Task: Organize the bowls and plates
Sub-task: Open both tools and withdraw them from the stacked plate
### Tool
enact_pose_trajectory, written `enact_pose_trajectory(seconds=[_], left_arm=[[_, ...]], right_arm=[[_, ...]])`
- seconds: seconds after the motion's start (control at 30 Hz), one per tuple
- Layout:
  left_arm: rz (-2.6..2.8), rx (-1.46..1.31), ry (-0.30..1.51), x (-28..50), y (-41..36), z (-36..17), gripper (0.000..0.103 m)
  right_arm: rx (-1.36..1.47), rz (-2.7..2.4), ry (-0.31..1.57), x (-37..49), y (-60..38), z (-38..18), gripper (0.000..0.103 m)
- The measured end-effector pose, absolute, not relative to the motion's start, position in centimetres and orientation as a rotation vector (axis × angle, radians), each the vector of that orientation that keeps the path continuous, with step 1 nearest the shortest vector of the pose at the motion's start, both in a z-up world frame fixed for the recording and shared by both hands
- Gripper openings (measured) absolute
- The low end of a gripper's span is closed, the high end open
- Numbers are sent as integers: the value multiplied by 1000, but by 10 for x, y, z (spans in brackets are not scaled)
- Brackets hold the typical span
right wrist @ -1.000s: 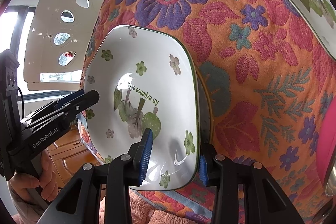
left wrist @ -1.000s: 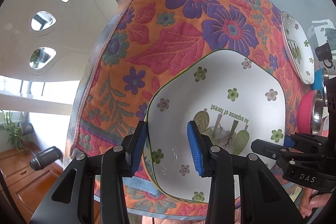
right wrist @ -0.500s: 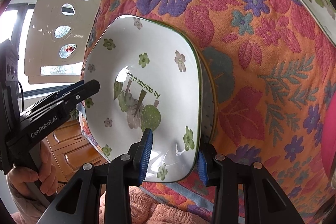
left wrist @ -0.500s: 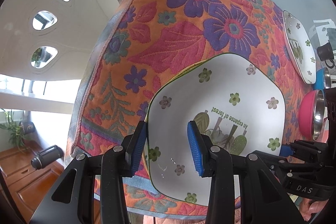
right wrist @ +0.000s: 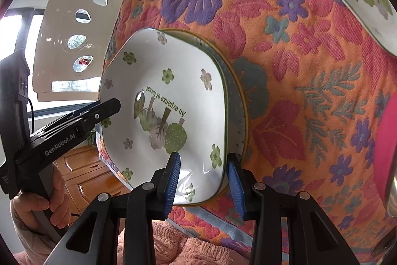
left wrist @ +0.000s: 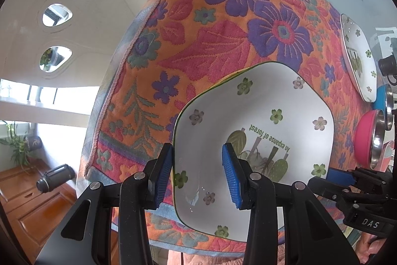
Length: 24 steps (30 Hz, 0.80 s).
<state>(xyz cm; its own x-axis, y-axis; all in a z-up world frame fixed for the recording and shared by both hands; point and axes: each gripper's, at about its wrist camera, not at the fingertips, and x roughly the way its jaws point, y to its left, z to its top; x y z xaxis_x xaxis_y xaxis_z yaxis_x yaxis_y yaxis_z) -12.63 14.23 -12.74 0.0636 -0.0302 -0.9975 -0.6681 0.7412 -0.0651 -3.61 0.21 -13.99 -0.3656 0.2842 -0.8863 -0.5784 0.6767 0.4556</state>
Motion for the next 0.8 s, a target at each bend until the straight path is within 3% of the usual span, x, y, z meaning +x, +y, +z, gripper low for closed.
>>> enact_pose_trajectory(seconds=[0.43, 0.8], left_arm=[[613, -654, 1430, -121, 158, -97, 39], [553, -658, 1356, -63, 155, -57, 40]], right_arm=[[-162, 923, 1698, -9, -24, -113, 38], [-116, 1012, 1570, 60, -39, -39, 40]])
